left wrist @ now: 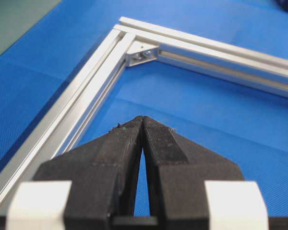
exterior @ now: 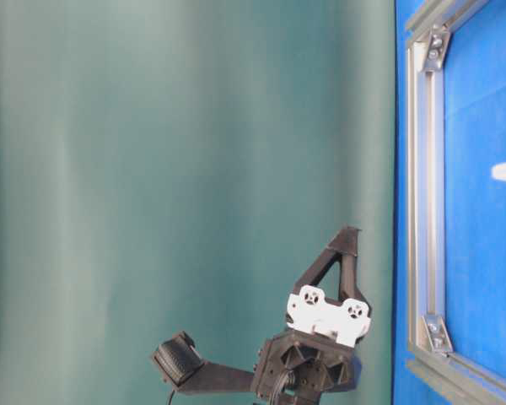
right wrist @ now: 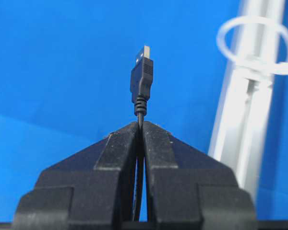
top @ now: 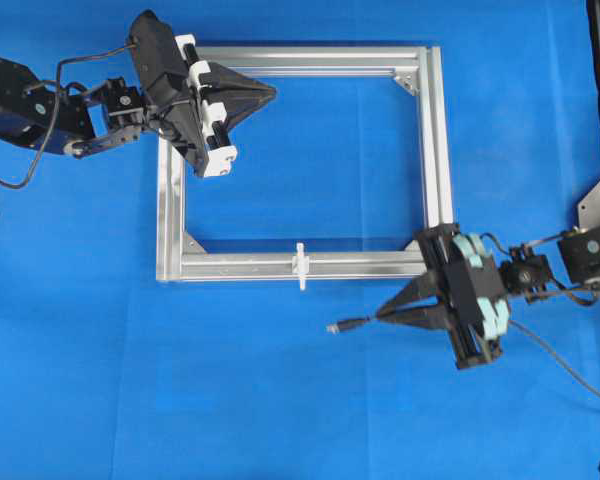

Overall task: Insert the wire through the string loop located in the center.
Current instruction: 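Lift the cable with the right gripper and carry it toward the frame, then align the plug with the white zip-tie loop and push it through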

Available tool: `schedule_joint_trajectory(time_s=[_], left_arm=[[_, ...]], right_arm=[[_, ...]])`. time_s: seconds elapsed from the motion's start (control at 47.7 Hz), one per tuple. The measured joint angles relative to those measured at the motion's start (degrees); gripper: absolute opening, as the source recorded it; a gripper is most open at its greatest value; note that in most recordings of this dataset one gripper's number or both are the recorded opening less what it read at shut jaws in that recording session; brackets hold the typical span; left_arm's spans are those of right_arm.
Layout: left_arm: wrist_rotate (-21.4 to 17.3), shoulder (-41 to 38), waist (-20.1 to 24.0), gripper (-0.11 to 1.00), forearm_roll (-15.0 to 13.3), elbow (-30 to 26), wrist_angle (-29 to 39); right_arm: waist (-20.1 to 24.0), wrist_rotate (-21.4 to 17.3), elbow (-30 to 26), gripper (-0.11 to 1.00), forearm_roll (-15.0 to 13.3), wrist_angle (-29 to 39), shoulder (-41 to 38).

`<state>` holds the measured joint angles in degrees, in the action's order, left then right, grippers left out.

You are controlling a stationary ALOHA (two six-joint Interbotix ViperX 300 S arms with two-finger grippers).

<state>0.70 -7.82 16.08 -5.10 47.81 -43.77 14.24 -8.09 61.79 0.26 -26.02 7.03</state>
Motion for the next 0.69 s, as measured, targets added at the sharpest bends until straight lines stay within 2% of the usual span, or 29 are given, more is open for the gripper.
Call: schedule_joint_trajectory(time_s=[0.272,0.691], left_arm=[[0.0,-0.09,-0.09,0.0,0.0,0.0,0.0],[0.0,0.0,-0.09,0.0,0.0,0.0,0.0]], right_arm=[[-7.21,0.09,0.44,-0.02,-0.09,-0.09,0.0],[-8.79,0.18,0.53,-0.02,0.0,-1.23,0.0]])
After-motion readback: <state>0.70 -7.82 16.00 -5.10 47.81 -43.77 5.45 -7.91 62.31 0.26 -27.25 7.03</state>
